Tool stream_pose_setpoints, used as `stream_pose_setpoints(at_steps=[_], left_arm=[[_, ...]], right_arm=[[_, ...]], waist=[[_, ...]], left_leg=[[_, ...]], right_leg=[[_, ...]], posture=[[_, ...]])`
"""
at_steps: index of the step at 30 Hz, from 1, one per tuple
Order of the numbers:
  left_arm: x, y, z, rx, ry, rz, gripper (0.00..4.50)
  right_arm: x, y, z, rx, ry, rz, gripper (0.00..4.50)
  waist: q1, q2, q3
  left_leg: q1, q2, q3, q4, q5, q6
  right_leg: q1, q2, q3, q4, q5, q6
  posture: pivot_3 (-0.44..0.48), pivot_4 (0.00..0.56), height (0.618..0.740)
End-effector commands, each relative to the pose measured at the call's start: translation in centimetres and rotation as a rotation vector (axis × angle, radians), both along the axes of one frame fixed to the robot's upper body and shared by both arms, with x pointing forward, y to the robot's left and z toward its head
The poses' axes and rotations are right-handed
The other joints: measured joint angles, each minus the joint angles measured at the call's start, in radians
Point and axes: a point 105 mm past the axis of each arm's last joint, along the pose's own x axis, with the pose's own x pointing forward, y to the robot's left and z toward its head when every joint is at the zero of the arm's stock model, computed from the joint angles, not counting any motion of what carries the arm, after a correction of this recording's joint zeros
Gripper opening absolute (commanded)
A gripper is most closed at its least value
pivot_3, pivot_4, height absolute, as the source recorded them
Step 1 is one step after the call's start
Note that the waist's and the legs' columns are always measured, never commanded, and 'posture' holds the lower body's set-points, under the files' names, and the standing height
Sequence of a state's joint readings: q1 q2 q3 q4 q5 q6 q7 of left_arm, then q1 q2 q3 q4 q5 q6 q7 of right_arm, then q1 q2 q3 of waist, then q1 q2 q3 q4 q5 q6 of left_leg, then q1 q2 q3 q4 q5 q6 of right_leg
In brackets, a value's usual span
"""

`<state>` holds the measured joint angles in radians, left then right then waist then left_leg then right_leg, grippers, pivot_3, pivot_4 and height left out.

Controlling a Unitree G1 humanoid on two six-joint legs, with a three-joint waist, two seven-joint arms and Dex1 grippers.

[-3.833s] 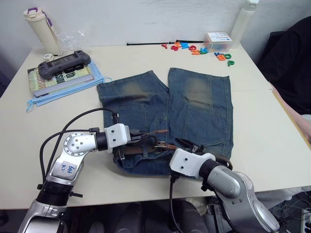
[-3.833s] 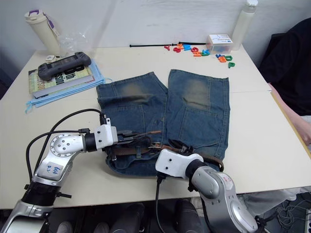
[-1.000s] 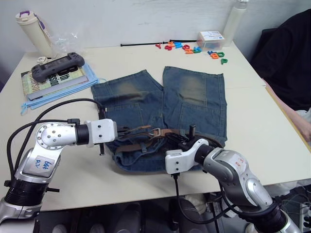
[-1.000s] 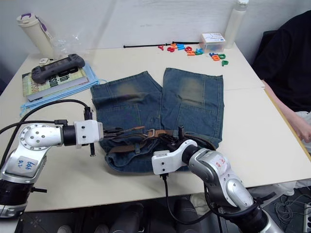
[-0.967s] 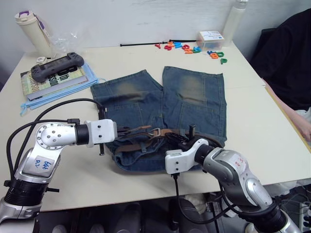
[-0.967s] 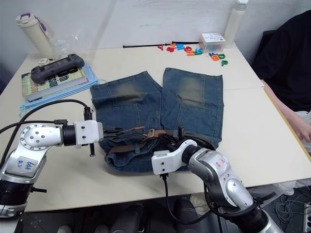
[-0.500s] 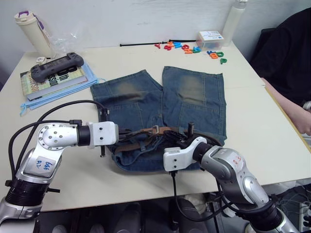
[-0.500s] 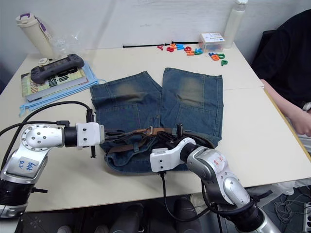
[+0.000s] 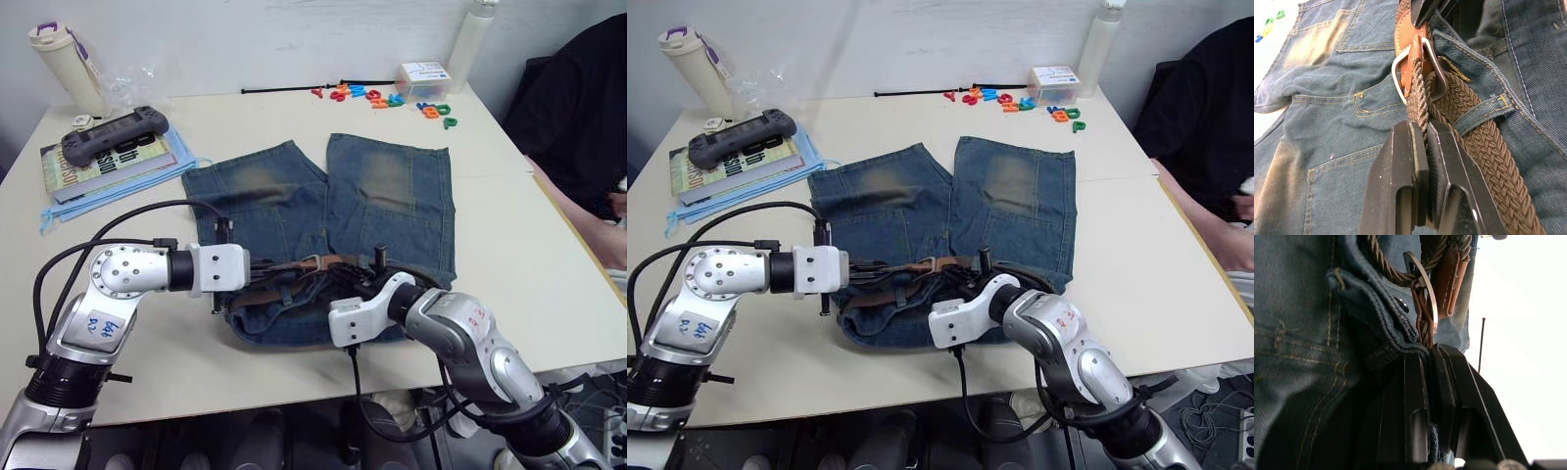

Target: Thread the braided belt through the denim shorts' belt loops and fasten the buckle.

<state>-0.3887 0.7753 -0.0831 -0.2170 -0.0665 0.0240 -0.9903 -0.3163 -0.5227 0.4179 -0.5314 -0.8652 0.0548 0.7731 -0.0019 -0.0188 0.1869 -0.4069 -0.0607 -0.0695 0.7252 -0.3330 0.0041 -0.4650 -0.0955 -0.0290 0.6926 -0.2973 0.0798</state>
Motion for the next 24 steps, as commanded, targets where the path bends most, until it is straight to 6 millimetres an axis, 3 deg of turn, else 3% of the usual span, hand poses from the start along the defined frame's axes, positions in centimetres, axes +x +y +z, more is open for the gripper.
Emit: stream_pose_setpoints(at_steps=[1, 11, 17, 24], left_arm=[[-0.2, -1.3, 0.5, 0.008, -0.055, -0.053, 0.00], [0.8, 0.8, -0.3, 0.240, -0.191, -0.074, 0.00], [1.7, 1.1, 0.5, 0.241, -0.234, -0.031, 0.00], [1.3, 0.0, 0.5, 0.179, -0.242, -0.050, 0.00]], right_arm=[[-0.7, 1.0, 1.1, 0.023, -0.039, 0.064, 0.04], [-0.9, 0.8, 0.8, 0.042, -0.018, 0.047, 0.04], [-0.6, 0.6, 1.6, 0.030, -0.068, 0.039, 0.04], [-0.1, 0.7, 2.2, 0.029, -0.106, 0.041, 0.04]], waist=[[0.001, 0.000, 0.000], [-0.001, 0.000, 0.000], [-0.001, 0.000, 0.000], [0.000, 0.000, 0.000]], left_leg=[[0.000, 0.000, 0.000, 0.000, 0.000, 0.000], [0.000, 0.000, 0.000, 0.000, 0.000, 0.000], [0.000, 0.000, 0.001, 0.000, 0.000, 0.000], [0.000, 0.000, 0.001, 0.001, 0.000, 0.000]], right_leg=[[0.000, 0.000, 0.000, 0.000, 0.000, 0.000], [0.000, 0.000, 0.001, 0.001, 0.000, 0.000], [-0.001, 0.000, 0.001, 0.001, 0.000, 0.000], [-0.001, 0.000, 0.001, 0.002, 0.000, 0.000]], posture=[[0.000, 0.150, 0.659], [0.000, 0.150, 0.659], [0.000, 0.150, 0.659], [0.000, 0.150, 0.659]])
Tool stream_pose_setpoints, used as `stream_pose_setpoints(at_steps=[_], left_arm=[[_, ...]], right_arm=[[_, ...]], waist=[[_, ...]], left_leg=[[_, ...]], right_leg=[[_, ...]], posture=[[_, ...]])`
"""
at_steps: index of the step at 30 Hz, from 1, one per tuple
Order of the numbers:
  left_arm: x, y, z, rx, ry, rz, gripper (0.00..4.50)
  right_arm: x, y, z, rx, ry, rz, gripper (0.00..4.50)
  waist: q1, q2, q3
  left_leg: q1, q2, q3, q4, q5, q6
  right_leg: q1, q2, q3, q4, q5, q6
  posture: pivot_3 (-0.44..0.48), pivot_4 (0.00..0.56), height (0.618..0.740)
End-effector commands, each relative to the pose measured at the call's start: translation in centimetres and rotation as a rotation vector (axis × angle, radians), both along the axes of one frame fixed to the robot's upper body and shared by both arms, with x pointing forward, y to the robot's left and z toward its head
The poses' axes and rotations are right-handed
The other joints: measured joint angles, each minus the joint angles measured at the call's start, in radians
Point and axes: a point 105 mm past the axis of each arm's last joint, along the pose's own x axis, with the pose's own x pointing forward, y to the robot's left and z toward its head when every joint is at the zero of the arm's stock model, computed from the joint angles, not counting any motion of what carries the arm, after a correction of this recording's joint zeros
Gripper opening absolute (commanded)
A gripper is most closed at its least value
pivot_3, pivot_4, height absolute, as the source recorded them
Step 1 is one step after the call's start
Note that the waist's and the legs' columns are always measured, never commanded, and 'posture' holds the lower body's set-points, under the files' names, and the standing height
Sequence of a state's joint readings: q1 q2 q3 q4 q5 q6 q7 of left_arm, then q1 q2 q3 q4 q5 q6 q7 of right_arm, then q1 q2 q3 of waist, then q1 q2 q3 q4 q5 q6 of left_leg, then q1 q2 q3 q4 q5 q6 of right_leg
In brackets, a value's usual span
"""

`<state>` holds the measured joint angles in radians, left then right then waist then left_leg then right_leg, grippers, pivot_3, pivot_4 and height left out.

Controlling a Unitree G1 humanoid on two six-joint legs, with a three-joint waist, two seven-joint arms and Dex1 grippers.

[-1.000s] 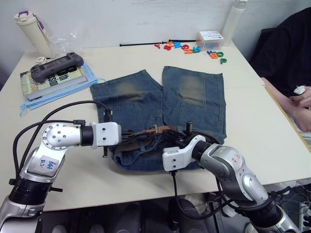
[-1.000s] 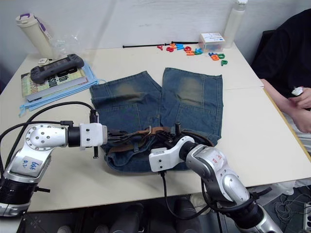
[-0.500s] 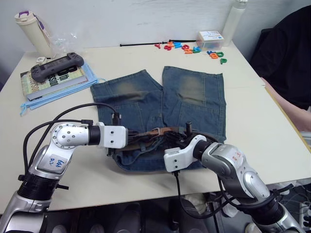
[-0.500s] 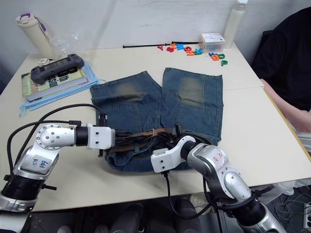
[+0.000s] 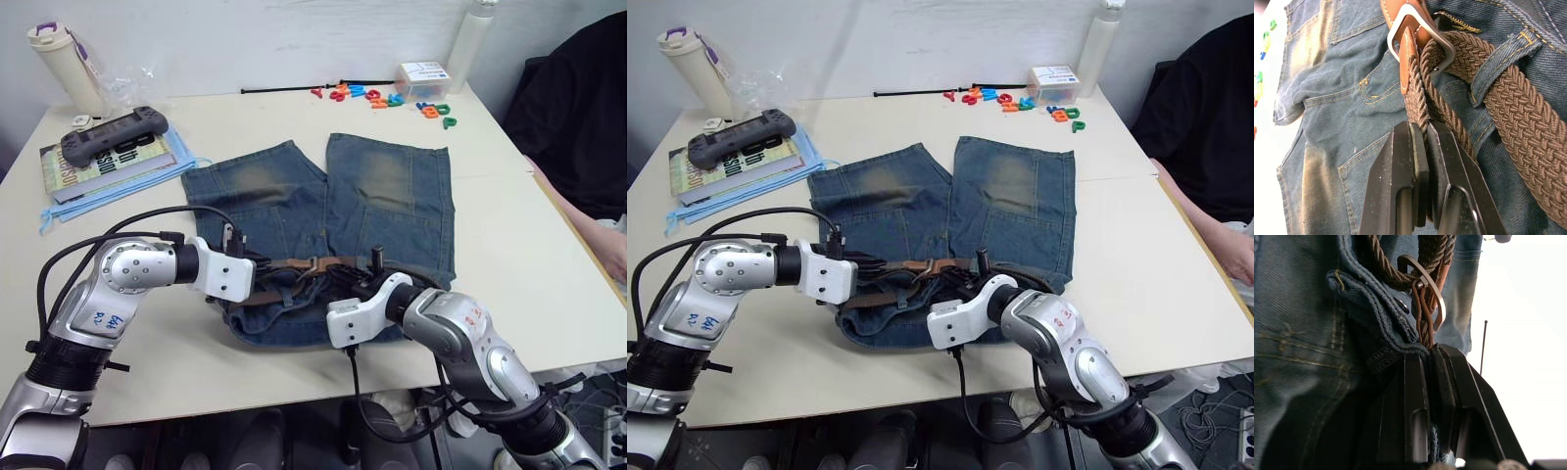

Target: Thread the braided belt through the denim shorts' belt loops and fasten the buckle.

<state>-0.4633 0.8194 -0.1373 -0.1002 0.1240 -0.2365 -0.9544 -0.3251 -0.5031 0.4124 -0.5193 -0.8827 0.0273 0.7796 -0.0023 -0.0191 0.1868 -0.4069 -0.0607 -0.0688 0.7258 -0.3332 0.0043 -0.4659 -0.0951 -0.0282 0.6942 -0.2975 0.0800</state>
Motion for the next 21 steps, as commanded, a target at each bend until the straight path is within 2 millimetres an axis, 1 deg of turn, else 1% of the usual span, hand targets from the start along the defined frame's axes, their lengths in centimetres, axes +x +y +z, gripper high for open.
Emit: stream_pose_setpoints(at_steps=[1, 5, 13, 18, 21], left_arm=[[-0.2, -1.0, 0.5, -0.055, -0.022, -0.011, 0.00], [-0.4, -1.9, 0.5, -0.096, -0.020, -0.026, 0.00], [-0.8, -3.8, 1.2, -0.169, -0.040, -0.085, 0.00], [-1.0, -3.6, 0.9, -0.188, -0.025, -0.085, 0.00], [-1.0, -4.2, 1.0, -0.236, 0.002, -0.077, 0.00]], right_arm=[[-0.2, 0.5, 2.1, 0.038, -0.092, 0.031, 0.04], [-0.2, 0.8, 2.0, 0.038, -0.089, 0.040, 0.04], [-0.2, 1.0, 1.8, 0.039, -0.081, 0.048, 0.04], [-0.2, 0.9, 1.9, 0.037, -0.089, 0.050, 0.04], [-0.2, 1.1, 1.8, 0.041, -0.087, 0.056, 0.04]], waist=[[0.001, 0.000, 0.000], [0.001, 0.000, 0.000], [0.002, 0.000, 0.000], [0.000, 0.000, 0.000], [0.001, 0.000, 0.000]], left_leg=[[0.000, 0.000, 0.000, 0.000, 0.000, 0.000], [0.000, 0.000, 0.000, 0.000, 0.000, 0.000], [0.000, 0.000, 0.000, 0.001, 0.000, 0.000], [0.000, 0.000, 0.000, 0.002, 0.000, 0.000], [0.000, 0.000, 0.000, 0.002, 0.000, 0.000]], right_leg=[[0.000, 0.000, 0.000, 0.000, 0.000, 0.000], [0.000, 0.000, 0.000, 0.000, 0.000, 0.000], [0.000, 0.000, 0.000, 0.001, 0.000, 0.000], [0.000, 0.000, 0.000, 0.001, 0.000, 0.000], [0.000, 0.000, 0.000, 0.001, 0.000, 0.000]], posture=[[0.000, 0.150, 0.659], [0.000, 0.150, 0.659], [0.000, 0.150, 0.659], [0.000, 0.150, 0.659], [0.000, 0.150, 0.659]])
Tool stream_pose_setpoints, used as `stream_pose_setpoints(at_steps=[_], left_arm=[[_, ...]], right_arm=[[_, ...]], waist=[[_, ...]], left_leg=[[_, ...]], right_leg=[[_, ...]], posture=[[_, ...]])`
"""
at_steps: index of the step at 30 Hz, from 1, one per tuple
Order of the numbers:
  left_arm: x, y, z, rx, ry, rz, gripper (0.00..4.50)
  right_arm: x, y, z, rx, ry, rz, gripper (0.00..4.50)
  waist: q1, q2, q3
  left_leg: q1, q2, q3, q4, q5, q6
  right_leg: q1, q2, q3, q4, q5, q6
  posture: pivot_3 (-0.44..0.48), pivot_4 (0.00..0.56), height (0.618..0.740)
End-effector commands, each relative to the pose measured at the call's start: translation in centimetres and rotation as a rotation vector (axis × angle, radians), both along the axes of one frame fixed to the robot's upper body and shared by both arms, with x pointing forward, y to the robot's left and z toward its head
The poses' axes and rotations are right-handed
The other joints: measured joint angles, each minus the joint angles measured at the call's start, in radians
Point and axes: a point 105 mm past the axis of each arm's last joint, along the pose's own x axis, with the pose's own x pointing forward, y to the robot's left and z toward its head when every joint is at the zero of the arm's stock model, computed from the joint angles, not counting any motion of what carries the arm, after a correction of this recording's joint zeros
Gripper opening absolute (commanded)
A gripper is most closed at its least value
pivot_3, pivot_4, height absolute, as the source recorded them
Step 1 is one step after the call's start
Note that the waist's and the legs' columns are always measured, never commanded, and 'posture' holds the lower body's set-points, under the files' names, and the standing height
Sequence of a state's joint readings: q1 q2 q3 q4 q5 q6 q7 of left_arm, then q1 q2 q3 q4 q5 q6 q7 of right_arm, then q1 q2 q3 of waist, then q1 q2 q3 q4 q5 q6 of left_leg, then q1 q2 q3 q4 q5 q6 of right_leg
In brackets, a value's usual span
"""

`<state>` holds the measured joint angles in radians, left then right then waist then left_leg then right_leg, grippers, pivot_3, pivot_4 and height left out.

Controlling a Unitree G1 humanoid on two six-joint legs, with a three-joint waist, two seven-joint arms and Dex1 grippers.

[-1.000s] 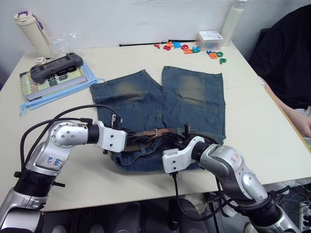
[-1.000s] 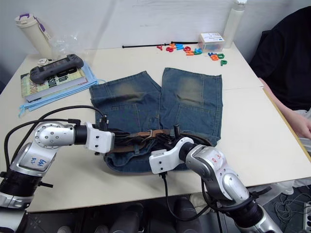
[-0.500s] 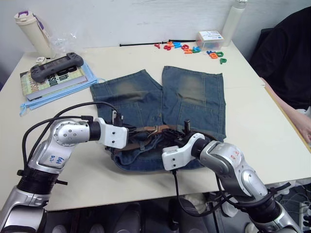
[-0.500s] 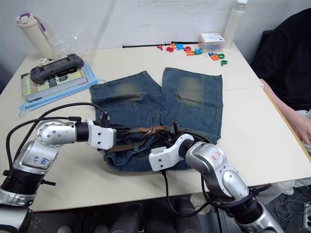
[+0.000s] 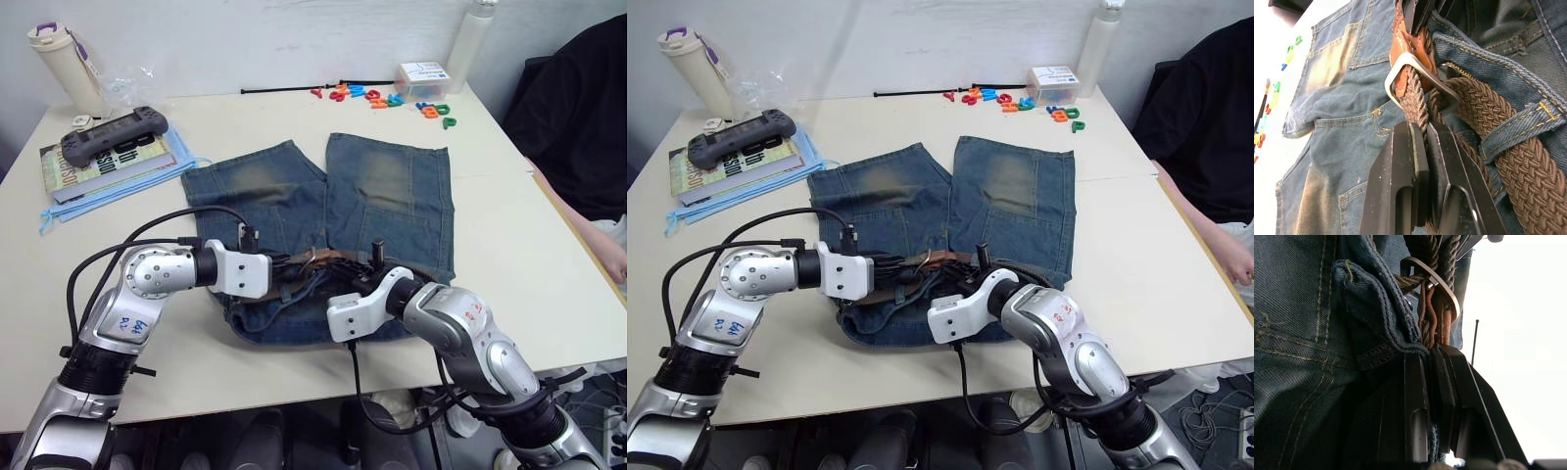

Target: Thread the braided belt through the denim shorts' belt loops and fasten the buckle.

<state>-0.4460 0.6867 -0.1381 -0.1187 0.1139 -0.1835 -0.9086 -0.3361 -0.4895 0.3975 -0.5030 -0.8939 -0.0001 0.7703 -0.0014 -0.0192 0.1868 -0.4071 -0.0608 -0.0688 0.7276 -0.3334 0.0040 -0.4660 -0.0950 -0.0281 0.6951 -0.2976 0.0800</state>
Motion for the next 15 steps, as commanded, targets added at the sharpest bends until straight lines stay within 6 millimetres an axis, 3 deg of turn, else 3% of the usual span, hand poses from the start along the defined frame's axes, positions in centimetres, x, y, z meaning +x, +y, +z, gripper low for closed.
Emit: stream_pose_setpoints(at_steps=[1, 8, 15], left_arm=[[-1.0, -2.0, 1.4, -0.105, -0.014, -0.058, 0.00], [-1.1, -4.4, 0.6, -0.236, 0.092, -0.064, 0.00], [-1.3, -4.9, -1.7, -0.242, 0.190, -0.061, 0.00]], right_arm=[[-0.5, 1.0, 1.5, 0.039, -0.061, 0.052, 0.04], [-0.6, 1.0, 1.1, 0.045, -0.036, 0.055, 0.04], [-2.2, 0.6, -0.5, 0.102, 0.160, 0.032, 0.04]], waist=[[0.001, 0.000, 0.000], [-0.001, 0.000, 0.000], [0.002, 0.000, 0.000]], left_leg=[[0.000, 0.000, 0.000, 0.000, 0.000, 0.000], [-0.001, 0.000, 0.000, 0.003, 0.000, -0.001], [-0.001, 0.000, 0.000, 0.005, -0.001, -0.001]], right_leg=[[0.000, 0.000, 0.000, 0.000, 0.000, 0.000], [0.000, 0.000, 0.000, 0.001, 0.000, 0.000], [0.000, 0.000, 0.000, 0.001, 0.000, 0.001]], posture=[[0.000, 0.150, 0.659], [0.000, 0.150, 0.659], [0.000, 0.150, 0.659]])
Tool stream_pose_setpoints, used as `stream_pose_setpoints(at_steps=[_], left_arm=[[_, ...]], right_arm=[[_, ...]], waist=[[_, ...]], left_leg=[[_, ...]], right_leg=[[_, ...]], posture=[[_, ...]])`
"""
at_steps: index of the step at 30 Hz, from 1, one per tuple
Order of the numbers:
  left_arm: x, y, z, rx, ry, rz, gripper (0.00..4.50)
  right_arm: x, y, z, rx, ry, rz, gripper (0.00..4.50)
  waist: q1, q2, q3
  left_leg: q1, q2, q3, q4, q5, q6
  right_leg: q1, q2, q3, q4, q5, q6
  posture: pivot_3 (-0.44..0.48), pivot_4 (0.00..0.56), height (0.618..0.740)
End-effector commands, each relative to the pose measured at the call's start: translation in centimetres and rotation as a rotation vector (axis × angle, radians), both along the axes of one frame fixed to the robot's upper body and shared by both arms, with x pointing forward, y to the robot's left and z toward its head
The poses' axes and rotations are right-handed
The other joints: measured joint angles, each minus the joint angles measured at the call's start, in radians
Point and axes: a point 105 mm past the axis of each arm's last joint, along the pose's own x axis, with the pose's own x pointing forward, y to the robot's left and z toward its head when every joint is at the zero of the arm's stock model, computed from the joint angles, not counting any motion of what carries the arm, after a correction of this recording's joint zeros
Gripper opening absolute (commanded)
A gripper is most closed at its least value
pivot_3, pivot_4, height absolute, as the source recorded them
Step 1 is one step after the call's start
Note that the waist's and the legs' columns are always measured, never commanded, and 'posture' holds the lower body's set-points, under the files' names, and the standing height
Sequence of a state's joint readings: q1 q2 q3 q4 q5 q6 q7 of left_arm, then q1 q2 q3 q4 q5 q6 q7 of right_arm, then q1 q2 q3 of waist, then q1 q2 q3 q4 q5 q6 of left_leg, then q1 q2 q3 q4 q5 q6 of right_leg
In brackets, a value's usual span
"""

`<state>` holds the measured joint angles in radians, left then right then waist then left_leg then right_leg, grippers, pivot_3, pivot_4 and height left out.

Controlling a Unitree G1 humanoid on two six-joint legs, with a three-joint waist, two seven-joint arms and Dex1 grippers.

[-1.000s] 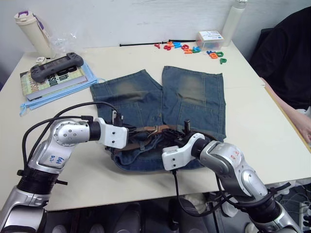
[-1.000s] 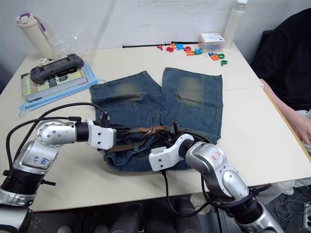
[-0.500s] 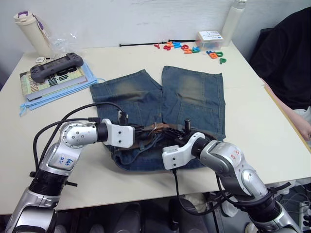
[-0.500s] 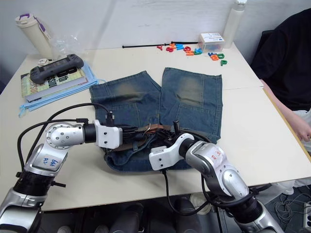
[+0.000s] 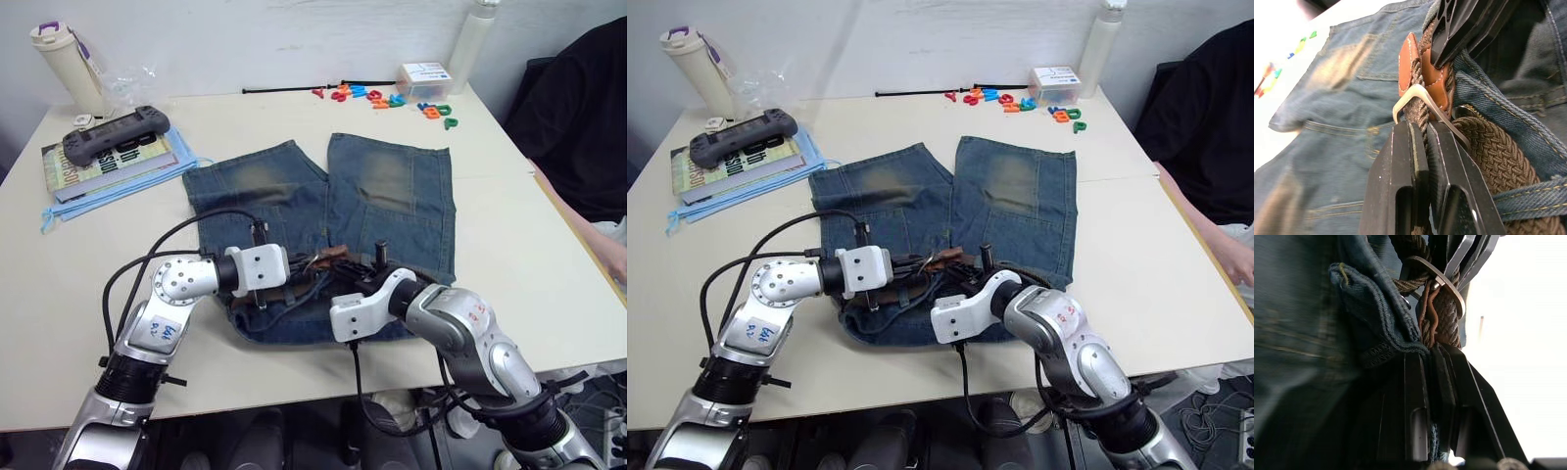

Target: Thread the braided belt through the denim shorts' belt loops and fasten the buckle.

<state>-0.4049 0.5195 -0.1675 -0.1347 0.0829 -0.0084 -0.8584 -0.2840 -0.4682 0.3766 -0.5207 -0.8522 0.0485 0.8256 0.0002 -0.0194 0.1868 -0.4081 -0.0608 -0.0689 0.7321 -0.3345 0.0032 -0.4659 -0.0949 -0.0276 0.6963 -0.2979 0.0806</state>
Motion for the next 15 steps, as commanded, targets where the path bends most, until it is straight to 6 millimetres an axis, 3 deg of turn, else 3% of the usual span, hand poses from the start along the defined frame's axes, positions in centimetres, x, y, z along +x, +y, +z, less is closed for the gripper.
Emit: stream_pose_setpoints(at_steps=[1, 2, 6, 11, 15], left_arm=[[-1.4, -2.2, 0.1, -0.050, 0.012, -0.108, 0.00], [-1.4, -2.4, 0.0, -0.052, 0.015, -0.112, 0.00], [-1.6, -2.8, -0.3, -0.057, 0.034, -0.129, 0.00], [-1.7, -2.9, -0.7, -0.051, 0.048, -0.135, 0.00], [-1.7, -2.9, -0.8, -0.048, 0.051, -0.140, 0.00]], right_arm=[[-1.9, 1.2, 0.7, 0.080, 0.059, 0.059, 0.04], [-2.0, 1.1, 0.7, 0.087, 0.065, 0.055, 0.04], [-1.9, 0.4, 1.4, 0.147, 0.075, -0.003, 1.57], [-2.5, -1.1, 2.0, 0.195, 0.126, -0.077, 3.93], [-3.1, -2.0, 2.7, 0.241, 0.156, -0.113, 3.93]], waist=[[0.000, 0.000, 0.000], [0.001, 0.000, 0.000], [0.001, 0.000, 0.000], [0.003, 0.000, 0.000], [0.006, 0.000, 0.000]], left_leg=[[0.000, 0.000, 0.000, 0.000, -0.001, 0.001], [0.000, 0.000, 0.000, 0.000, -0.001, 0.001], [0.000, 0.000, 0.000, 0.001, -0.001, 0.001], [0.000, 0.000, 0.000, 0.002, -0.001, 0.001], [0.000, 0.000, 0.000, 0.002, -0.002, 0.001]], right_leg=[[0.000, 0.000, 0.000, 0.000, 0.000, 0.000], [0.000, 0.000, 0.000, 0.000, 0.000, 0.000], [0.000, 0.000, 0.000, 0.000, 0.000, 0.000], [0.000, 0.000, 0.000, 0.000, 0.000, 0.000], [0.001, 0.000, 0.000, -0.001, 0.000, 0.001]], posture=[[0.000, 0.150, 0.659], [0.000, 0.150, 0.659], [0.000, 0.150, 0.659], [0.000, 0.150, 0.659], [0.000, 0.150, 0.659]])
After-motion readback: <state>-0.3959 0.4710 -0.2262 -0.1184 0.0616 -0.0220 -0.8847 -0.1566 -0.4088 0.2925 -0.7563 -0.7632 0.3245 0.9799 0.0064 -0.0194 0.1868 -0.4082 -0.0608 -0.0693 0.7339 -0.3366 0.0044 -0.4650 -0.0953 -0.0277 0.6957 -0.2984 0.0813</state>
